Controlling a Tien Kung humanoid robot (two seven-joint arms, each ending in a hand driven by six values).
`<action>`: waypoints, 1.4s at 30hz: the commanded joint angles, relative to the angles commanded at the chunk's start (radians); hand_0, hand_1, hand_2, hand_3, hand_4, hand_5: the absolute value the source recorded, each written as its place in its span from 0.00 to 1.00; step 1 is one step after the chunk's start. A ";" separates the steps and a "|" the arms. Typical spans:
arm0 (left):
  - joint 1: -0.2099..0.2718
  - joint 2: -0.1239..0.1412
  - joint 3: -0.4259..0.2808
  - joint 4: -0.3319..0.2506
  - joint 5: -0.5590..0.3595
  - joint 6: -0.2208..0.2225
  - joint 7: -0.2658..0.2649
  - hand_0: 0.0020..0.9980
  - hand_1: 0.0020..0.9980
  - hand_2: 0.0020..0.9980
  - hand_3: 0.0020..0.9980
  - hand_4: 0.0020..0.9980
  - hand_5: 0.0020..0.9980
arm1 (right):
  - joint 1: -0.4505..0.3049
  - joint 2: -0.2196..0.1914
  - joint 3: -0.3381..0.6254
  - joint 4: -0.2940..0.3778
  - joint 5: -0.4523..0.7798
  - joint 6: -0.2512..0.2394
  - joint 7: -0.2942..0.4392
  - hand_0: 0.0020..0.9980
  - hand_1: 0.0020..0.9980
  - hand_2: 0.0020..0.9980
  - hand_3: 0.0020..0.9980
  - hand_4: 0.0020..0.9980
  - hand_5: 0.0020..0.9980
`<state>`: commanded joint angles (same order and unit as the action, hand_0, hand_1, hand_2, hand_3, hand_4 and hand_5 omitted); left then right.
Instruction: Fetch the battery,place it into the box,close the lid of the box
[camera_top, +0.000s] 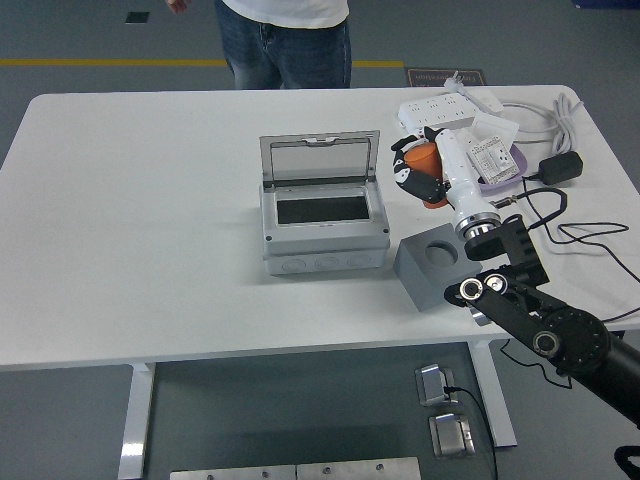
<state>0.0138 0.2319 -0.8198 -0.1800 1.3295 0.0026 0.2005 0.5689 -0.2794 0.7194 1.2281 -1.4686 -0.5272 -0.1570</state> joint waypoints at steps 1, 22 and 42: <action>0.001 0.001 0.000 0.000 -0.001 0.000 0.000 0.63 0.71 0.63 0.60 0.61 0.50 | 0.016 0.000 -0.021 -0.002 -0.042 0.025 -0.042 0.10 0.21 0.24 0.25 0.00 0.00; 0.002 0.012 -0.004 0.000 0.002 -0.006 0.005 0.63 0.71 0.63 0.61 0.61 0.50 | 0.269 0.144 -0.328 -0.077 -0.448 0.242 -0.444 0.10 0.21 0.24 0.25 0.00 0.00; -0.009 0.018 -0.002 0.000 0.011 -0.012 0.007 0.63 0.71 0.63 0.60 0.61 0.49 | 0.378 0.255 -0.469 -0.247 -0.348 0.159 -0.350 0.10 0.22 0.24 0.26 0.00 0.00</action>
<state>0.0047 0.2502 -0.8219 -0.1800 1.3408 -0.0090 0.2073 0.9469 -0.0239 0.2501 0.9815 -1.8166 -0.3678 -0.5070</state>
